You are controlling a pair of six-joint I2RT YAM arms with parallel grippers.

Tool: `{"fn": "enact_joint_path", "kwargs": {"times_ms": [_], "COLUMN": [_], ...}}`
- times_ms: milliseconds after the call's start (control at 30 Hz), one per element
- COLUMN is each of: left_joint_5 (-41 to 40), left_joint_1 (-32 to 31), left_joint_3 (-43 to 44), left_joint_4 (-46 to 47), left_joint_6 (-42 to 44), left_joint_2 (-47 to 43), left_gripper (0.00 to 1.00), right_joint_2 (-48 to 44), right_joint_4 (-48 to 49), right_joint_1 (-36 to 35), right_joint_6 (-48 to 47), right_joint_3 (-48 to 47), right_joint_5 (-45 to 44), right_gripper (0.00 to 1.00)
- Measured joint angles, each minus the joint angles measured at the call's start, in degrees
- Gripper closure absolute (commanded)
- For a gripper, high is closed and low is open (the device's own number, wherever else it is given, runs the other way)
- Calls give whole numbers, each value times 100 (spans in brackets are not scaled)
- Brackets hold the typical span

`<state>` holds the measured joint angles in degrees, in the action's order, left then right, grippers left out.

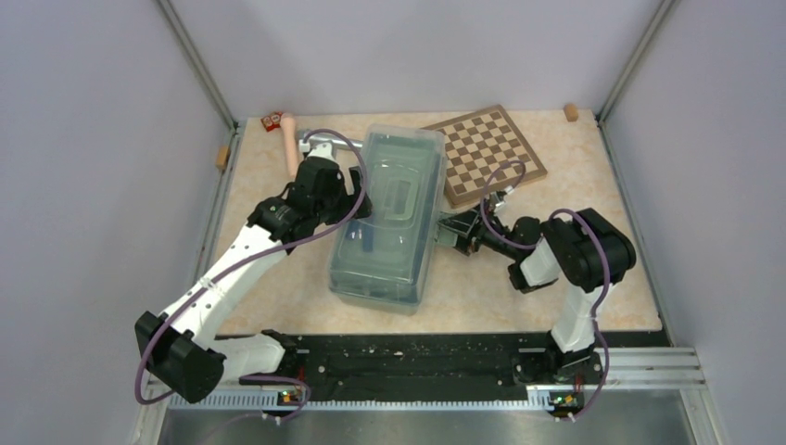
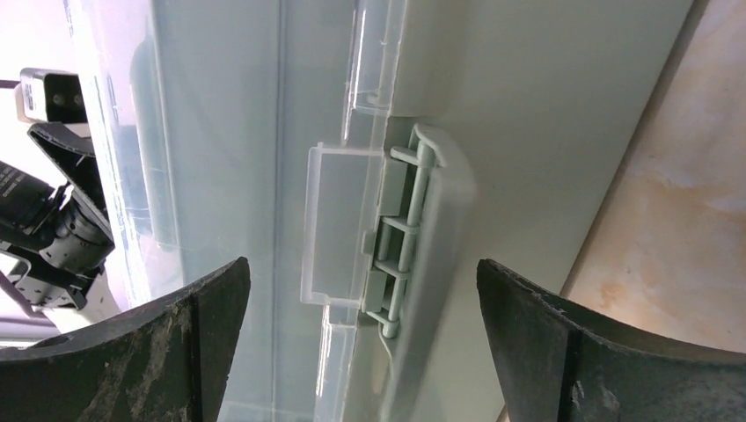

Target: Pack the tool kit

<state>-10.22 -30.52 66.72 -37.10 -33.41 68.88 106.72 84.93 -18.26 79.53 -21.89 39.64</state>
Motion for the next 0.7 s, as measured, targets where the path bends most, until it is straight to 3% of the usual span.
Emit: {"fn": "enact_joint_path", "kwargs": {"times_ms": [467, 700], "left_joint_5": [13, 7], "left_joint_1": [-94, -109], "left_joint_3": [0, 0], "left_joint_4": [68, 68], "left_joint_6": [-101, -101], "left_joint_2": [42, 42], "left_gripper": [8, 8], "right_joint_2": [-295, -396], "right_joint_4": [-199, -433], "right_joint_1": [-98, -94], "right_joint_6": [15, 9], "right_joint_3": [-258, -247], "right_joint_5": [192, 157], "right_gripper": [23, 26]}}
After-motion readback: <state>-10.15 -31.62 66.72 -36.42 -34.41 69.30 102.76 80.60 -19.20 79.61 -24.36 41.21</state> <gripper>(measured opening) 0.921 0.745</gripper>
